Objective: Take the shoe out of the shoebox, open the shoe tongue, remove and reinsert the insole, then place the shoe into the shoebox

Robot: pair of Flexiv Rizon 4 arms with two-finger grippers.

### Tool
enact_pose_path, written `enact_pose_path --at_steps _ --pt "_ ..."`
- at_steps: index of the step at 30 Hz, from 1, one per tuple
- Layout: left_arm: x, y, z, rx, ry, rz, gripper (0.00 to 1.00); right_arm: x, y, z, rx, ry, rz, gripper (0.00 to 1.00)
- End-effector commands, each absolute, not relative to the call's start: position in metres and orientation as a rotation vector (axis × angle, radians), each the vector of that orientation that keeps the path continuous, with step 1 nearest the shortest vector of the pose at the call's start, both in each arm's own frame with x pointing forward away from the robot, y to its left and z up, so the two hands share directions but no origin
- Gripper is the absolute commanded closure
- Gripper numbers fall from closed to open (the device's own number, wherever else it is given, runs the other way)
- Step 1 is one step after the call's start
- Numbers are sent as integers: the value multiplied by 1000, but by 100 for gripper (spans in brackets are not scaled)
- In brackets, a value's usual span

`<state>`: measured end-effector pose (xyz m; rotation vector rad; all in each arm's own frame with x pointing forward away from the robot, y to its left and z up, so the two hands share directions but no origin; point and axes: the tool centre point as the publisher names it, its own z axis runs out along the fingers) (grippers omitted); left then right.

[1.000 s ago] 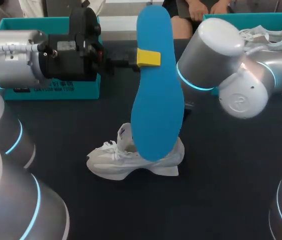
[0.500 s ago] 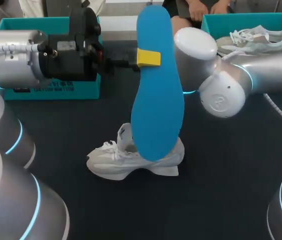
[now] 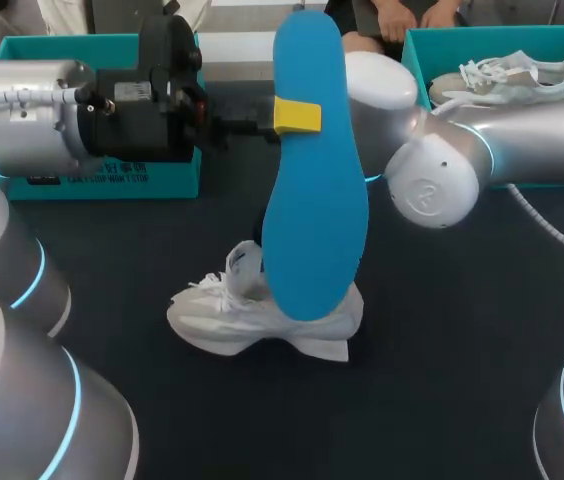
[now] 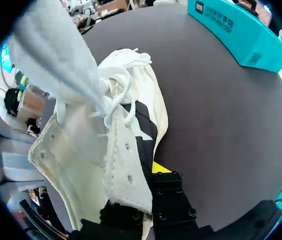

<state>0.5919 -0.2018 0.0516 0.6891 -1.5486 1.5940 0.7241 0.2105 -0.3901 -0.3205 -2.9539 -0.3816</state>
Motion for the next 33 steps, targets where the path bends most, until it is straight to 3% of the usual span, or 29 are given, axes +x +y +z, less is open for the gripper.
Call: enact_pose_path --at_steps 1,11,33 --pt "591 -202 51 691 -1548 1594 100 715 198 -370 -515 -2912 -426 100" --pt "591 -202 51 691 -1548 1594 100 709 198 -349 -1355 -2665 -584 100" --pt "591 -202 51 691 -1548 1594 100 696 180 -348 -1647 -2536 -767 100"
